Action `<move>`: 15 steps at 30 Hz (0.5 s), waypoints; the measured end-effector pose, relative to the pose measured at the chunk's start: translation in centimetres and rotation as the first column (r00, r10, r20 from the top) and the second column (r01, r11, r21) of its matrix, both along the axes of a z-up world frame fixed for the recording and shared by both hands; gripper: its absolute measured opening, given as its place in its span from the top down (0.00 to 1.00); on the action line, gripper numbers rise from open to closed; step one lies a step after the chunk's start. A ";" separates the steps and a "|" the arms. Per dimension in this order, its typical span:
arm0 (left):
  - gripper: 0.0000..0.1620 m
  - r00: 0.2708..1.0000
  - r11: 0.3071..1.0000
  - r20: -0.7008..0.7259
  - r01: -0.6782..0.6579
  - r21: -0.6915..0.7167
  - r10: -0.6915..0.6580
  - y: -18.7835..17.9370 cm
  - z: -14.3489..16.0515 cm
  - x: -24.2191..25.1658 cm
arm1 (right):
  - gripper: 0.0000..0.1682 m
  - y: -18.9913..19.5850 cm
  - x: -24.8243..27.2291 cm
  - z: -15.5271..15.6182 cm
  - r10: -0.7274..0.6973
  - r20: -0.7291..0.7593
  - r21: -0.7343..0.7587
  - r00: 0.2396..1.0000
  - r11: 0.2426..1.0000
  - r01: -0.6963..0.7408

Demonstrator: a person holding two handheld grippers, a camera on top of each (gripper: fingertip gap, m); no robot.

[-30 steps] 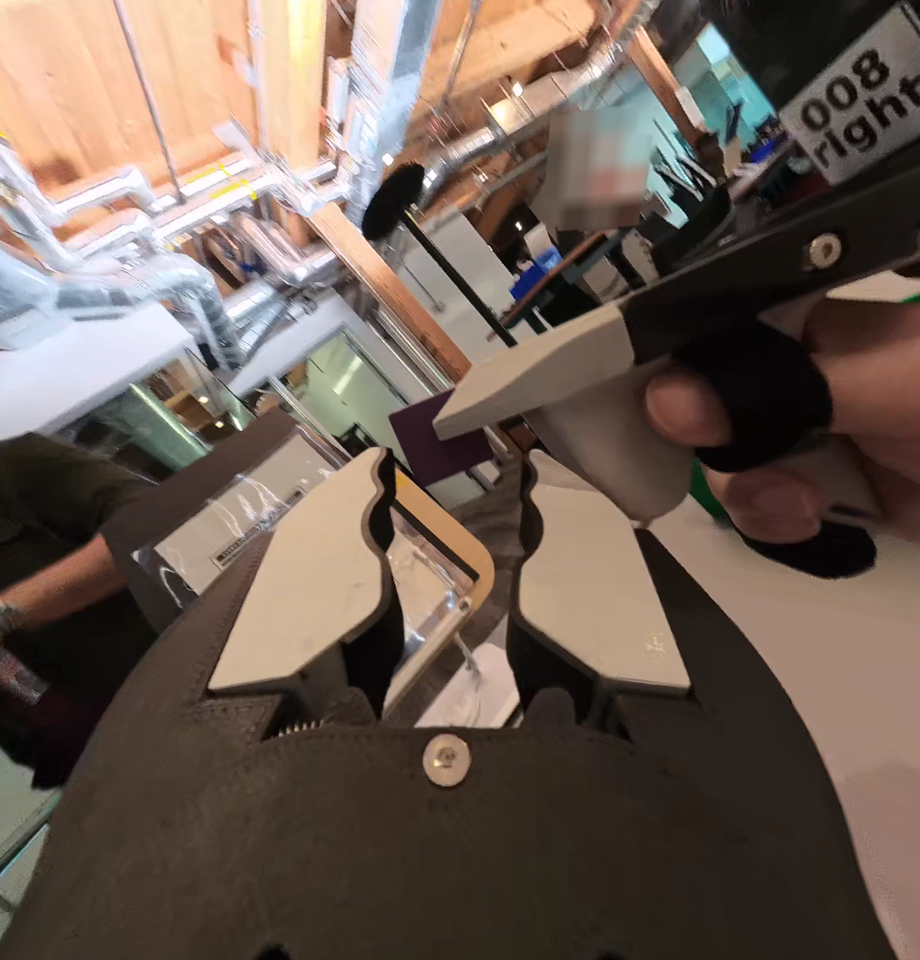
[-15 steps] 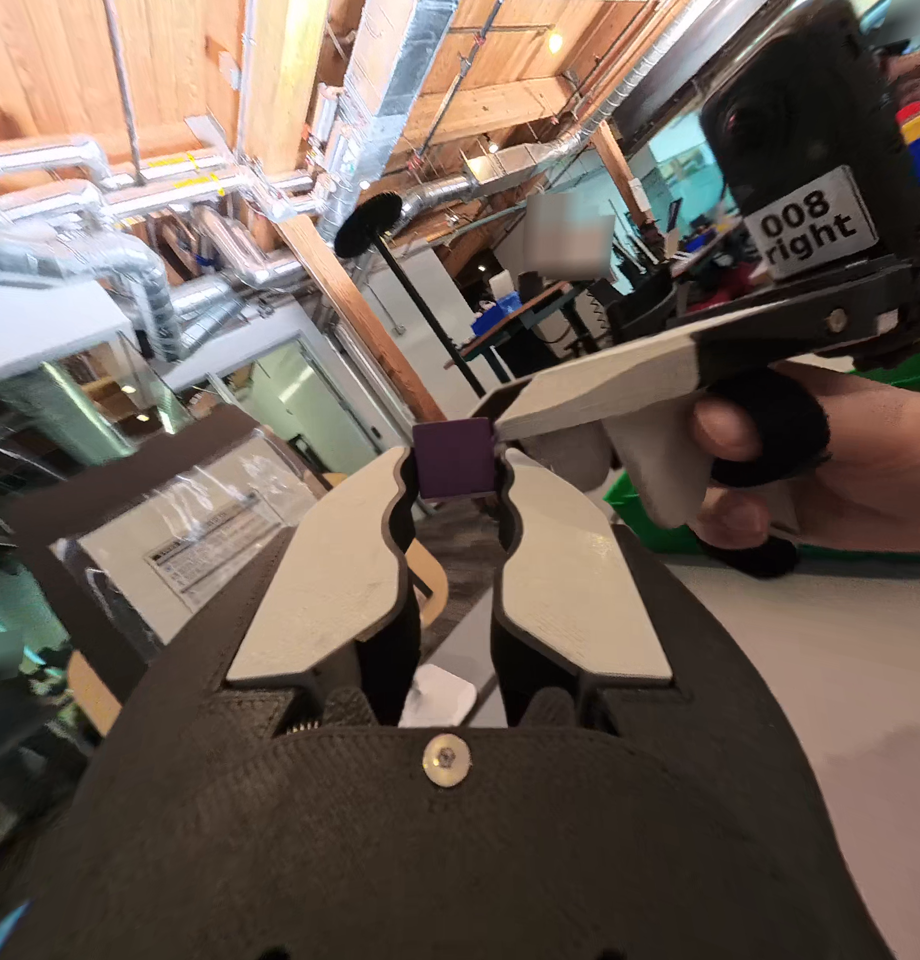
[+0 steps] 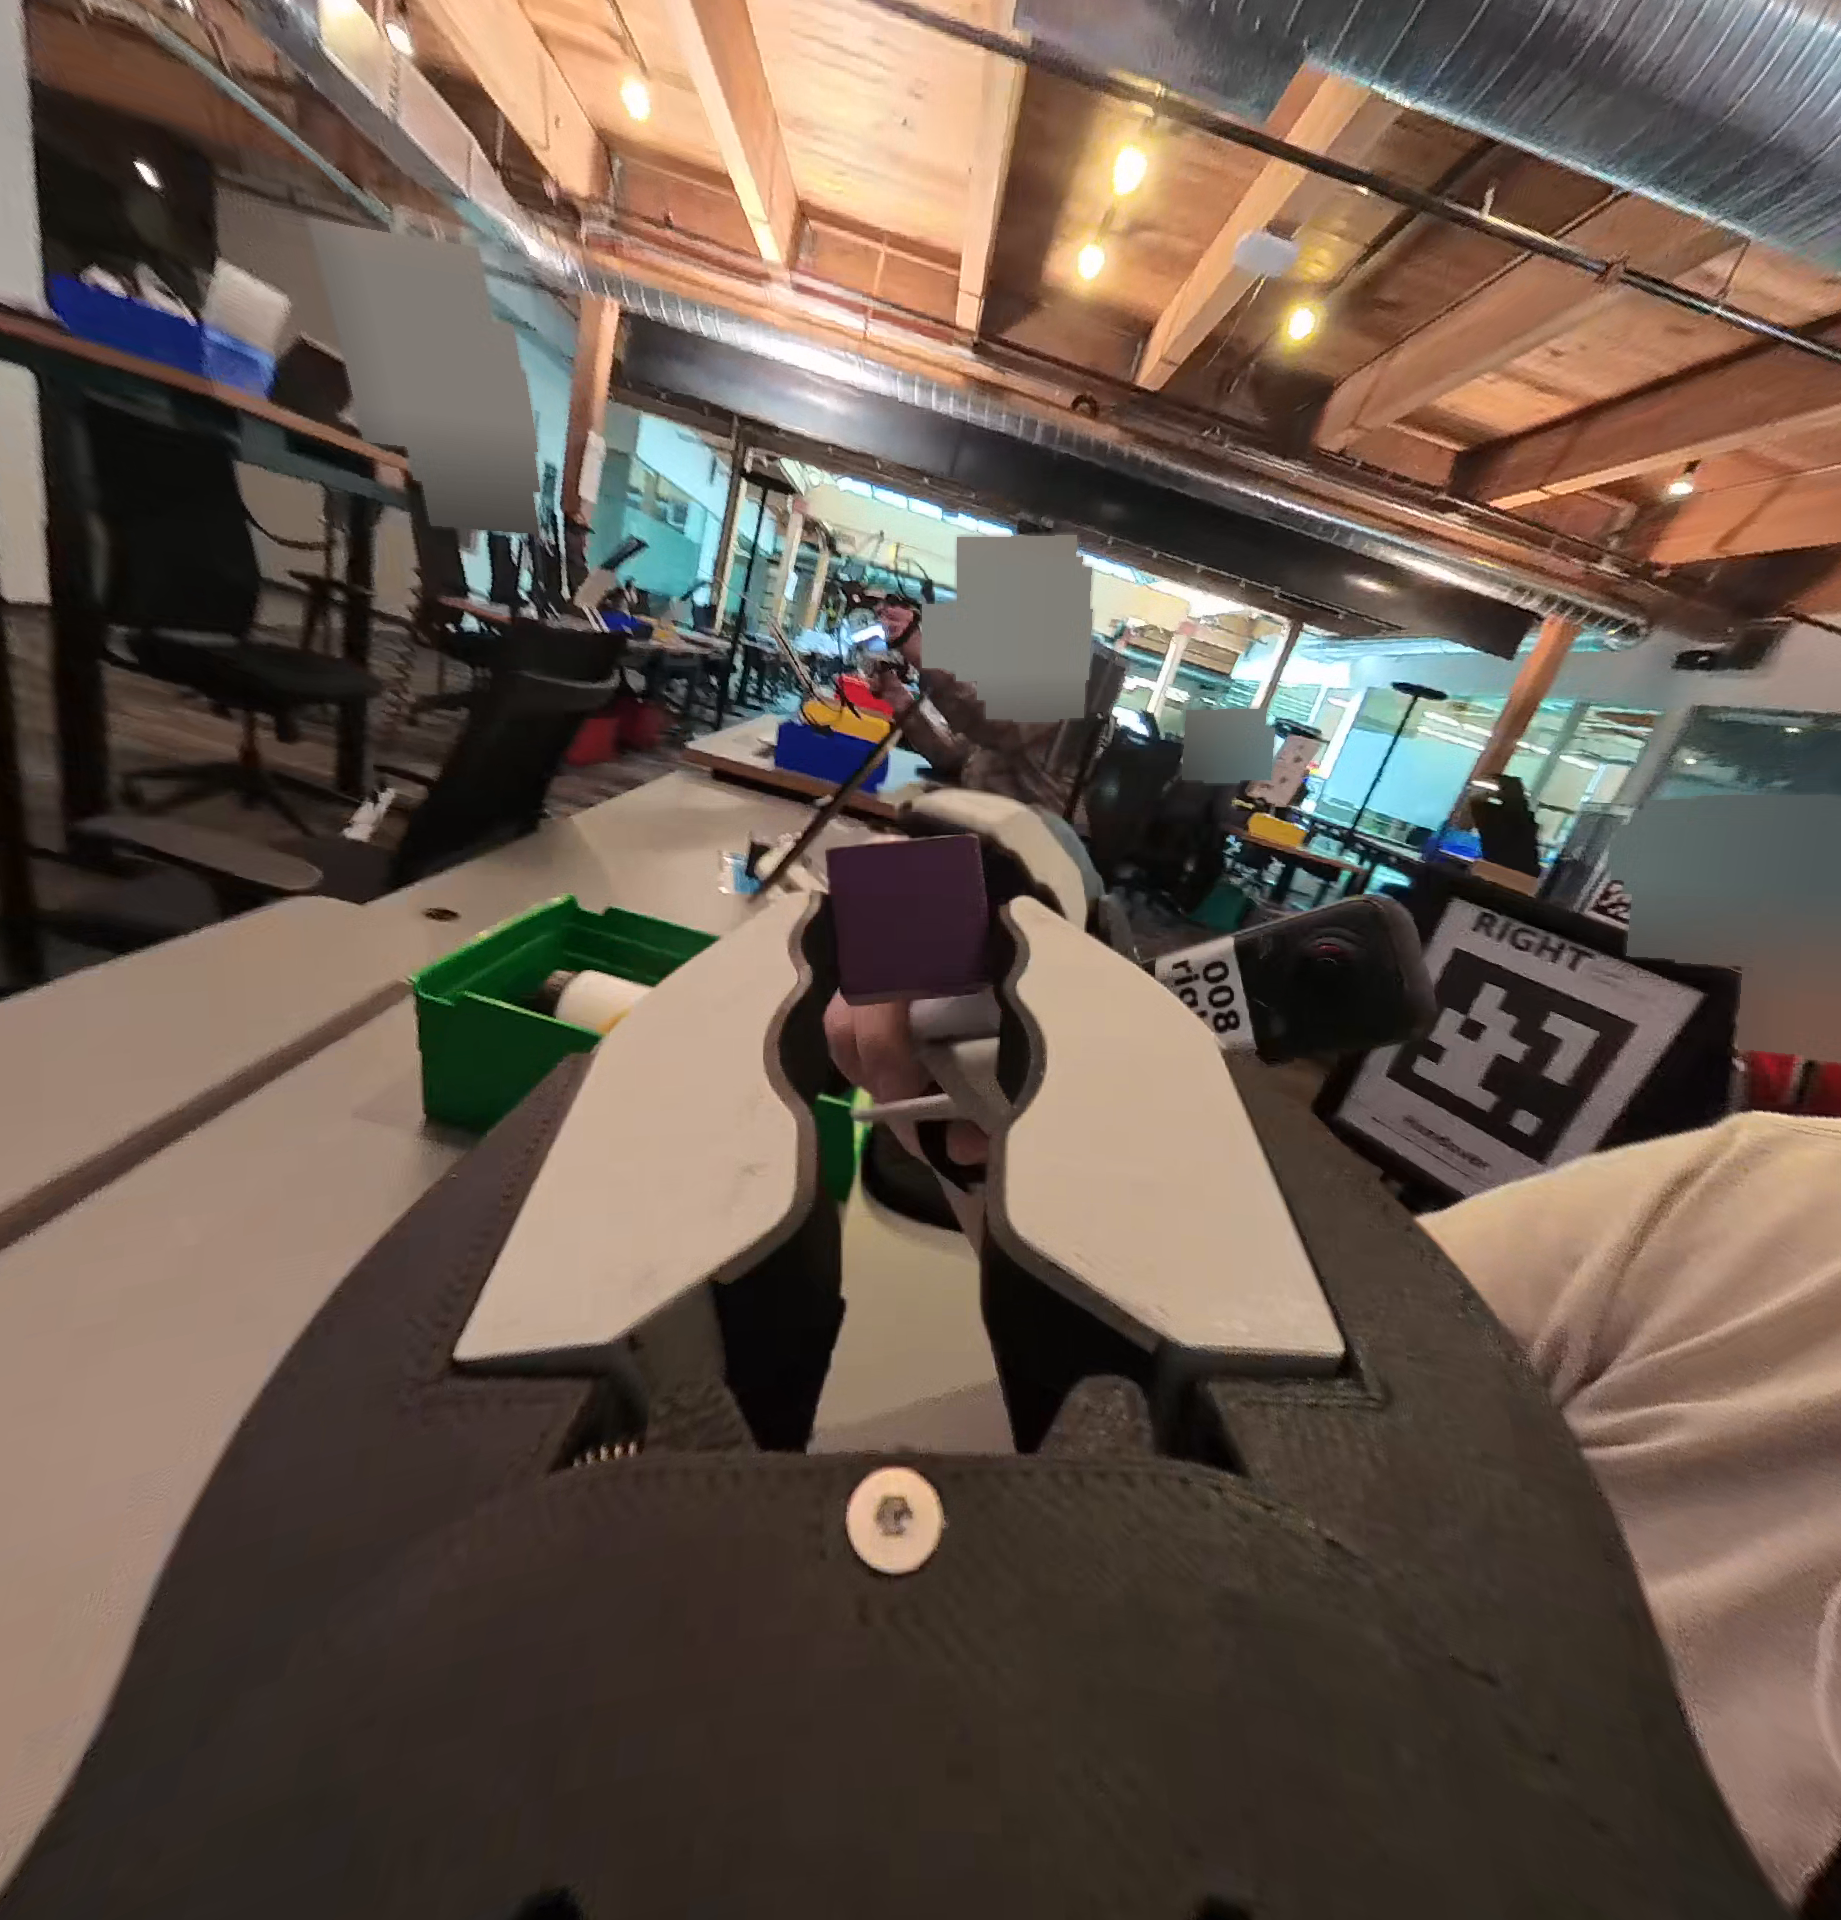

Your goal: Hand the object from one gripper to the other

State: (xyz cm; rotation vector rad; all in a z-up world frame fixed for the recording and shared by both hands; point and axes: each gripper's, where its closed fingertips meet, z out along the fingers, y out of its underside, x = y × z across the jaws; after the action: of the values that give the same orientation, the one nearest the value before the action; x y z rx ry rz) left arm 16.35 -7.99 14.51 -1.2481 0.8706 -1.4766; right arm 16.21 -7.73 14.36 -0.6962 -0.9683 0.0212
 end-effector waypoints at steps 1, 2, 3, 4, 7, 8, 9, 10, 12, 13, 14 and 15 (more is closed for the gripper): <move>0.83 1.000 1.000 -0.017 0.016 -0.021 -0.017 0.0 -0.4 0.2 | 0.73 0.0 -0.1 0.0 -0.026 0.006 0.021 1.000 0.999 0.026; 0.83 0.999 0.999 -0.028 0.022 -0.040 -0.023 0.0 -0.7 0.4 | 0.73 -0.1 -0.3 -0.1 -0.032 0.017 0.036 0.999 0.999 0.032; 0.83 0.999 0.998 -0.033 0.034 -0.056 -0.036 0.0 -0.9 0.6 | 0.74 -0.3 -0.5 -0.2 -0.030 0.026 0.048 0.999 0.998 0.029; 0.83 0.998 0.995 -0.029 0.059 -0.077 -0.062 -0.2 -1.0 0.8 | 0.75 -0.4 -0.6 -0.3 -0.031 0.033 0.054 0.999 0.998 0.030; 0.83 0.991 0.982 -0.028 0.128 -0.135 -0.133 -0.8 -1.3 1.2 | 0.78 -0.1 -0.4 -0.3 -0.058 0.044 0.047 0.997 0.997 0.056; 0.83 0.988 0.979 -0.024 0.145 -0.146 -0.150 -0.9 -1.4 1.2 | 0.82 -0.2 -0.5 -0.6 -0.041 0.059 0.035 0.997 0.999 0.039; 0.83 0.985 0.975 -0.018 0.165 -0.146 -0.169 -1.0 -1.4 1.2 | 0.83 -0.3 -0.6 -0.7 -0.022 0.063 0.022 0.998 1.000 0.021; 0.82 0.984 0.975 -0.019 0.175 -0.135 -0.180 -1.1 -1.4 1.2 | 0.83 -0.4 -0.6 -0.6 -0.006 0.061 0.002 0.998 1.000 0.006; 0.75 0.991 0.989 -0.017 0.135 -0.065 -0.136 -0.8 -1.0 0.8 | 0.83 -0.1 -0.1 -0.2 0.020 0.013 -0.065 1.000 0.998 -0.019; 0.72 0.996 0.996 -0.023 0.087 -0.006 -0.087 -0.5 -0.9 0.5 | 0.83 0.1 0.3 0.1 0.051 -0.037 -0.114 0.998 0.992 -0.055; 0.68 0.999 0.997 -0.040 0.030 0.064 -0.027 -0.1 -0.9 0.2 | 0.83 0.3 0.7 0.4 0.100 -0.101 -0.181 0.990 0.976 -0.117; 0.64 0.997 0.989 -0.067 -0.036 0.144 0.046 0.4 -1.1 -0.2 | 0.83 0.6 1.1 0.6 0.161 -0.183 -0.266 0.970 0.942 -0.207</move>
State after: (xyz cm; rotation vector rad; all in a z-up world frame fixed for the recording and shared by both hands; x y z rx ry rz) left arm 16.20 -7.61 13.40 -1.2098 0.9745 -1.3214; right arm 17.32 -7.15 15.01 -0.8509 -0.8821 0.3826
